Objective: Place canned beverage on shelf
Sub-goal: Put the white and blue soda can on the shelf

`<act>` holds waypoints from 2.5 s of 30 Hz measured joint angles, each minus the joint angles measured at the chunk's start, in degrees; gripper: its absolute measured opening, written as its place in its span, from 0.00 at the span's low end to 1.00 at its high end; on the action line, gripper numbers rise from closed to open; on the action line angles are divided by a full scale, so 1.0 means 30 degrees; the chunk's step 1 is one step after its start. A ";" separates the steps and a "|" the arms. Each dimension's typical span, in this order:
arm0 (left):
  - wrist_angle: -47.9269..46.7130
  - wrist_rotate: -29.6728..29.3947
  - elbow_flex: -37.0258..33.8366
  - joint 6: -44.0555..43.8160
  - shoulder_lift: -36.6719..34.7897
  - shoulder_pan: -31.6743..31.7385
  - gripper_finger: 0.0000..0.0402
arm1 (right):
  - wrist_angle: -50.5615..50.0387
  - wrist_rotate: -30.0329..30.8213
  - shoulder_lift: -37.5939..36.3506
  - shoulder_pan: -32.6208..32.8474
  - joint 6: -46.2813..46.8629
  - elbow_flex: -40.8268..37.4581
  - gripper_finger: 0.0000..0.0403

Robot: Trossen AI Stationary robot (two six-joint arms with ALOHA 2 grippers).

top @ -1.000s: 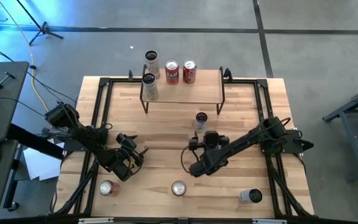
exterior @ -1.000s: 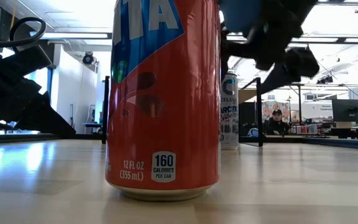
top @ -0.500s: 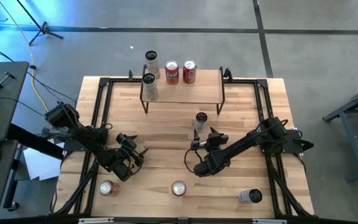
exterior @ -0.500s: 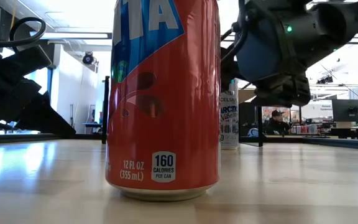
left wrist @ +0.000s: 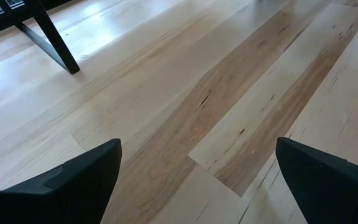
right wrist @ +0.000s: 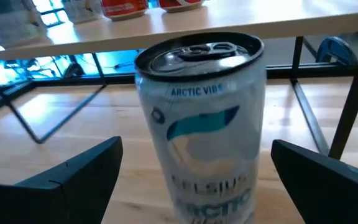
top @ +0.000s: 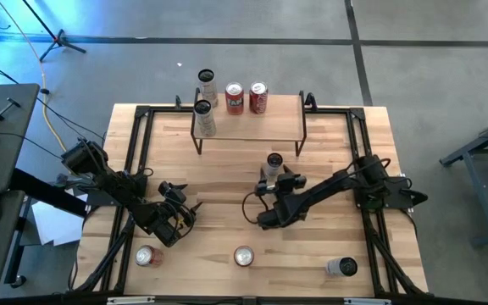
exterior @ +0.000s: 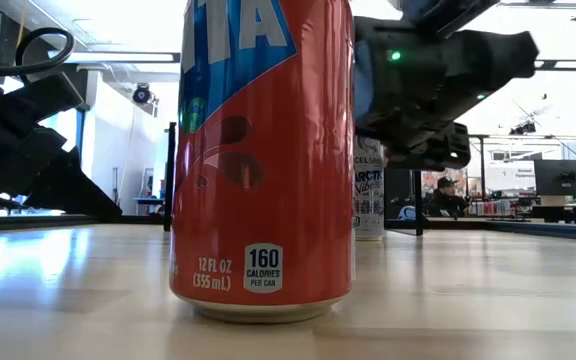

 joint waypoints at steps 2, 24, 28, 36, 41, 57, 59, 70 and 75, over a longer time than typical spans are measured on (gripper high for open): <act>0.0003 0.0000 0.0000 0.0000 0.0001 0.0005 1.00 | 0.0163 -0.0083 0.0003 -0.0234 -0.0514 0.0000 0.99; 0.0003 -0.0063 0.0000 0.0001 0.0004 0.0000 1.00 | 0.1278 -0.0139 -0.0002 -0.1080 -0.1885 0.0000 0.58; 0.0003 -0.0102 0.0000 0.0002 0.0000 0.0000 1.00 | 0.1234 -0.0196 -0.0009 -0.1003 -0.1870 0.0056 0.58; 0.0003 -0.0110 0.0000 0.0000 -0.0002 0.0005 1.00 | -0.2565 -0.1768 -0.0009 -0.0476 -0.1090 0.2952 0.58; 0.0003 -0.0109 0.0000 0.0000 0.0001 0.0001 1.00 | -0.7563 -0.2332 -0.0009 -0.0307 0.1058 0.5981 0.58; 0.0039 0.0012 0.0000 0.0000 -0.0002 -0.0002 1.00 | -1.3831 -0.0246 -0.0751 -0.2227 -0.0791 1.1315 0.60; 0.0041 0.0033 0.0000 0.0000 0.0001 0.0002 1.00 | -1.3765 -0.0187 -0.1085 -0.2581 -0.1209 1.1300 0.63; 0.0469 0.0590 0.0000 0.0000 -0.0002 0.0005 1.00 | -1.3796 -0.0315 -0.3303 -0.4865 -0.3186 1.1300 0.63; 0.0476 0.0583 0.0000 -0.0002 0.0000 0.0002 1.00 | -1.3781 -0.0624 -0.3324 -0.6109 -0.3189 1.1285 0.63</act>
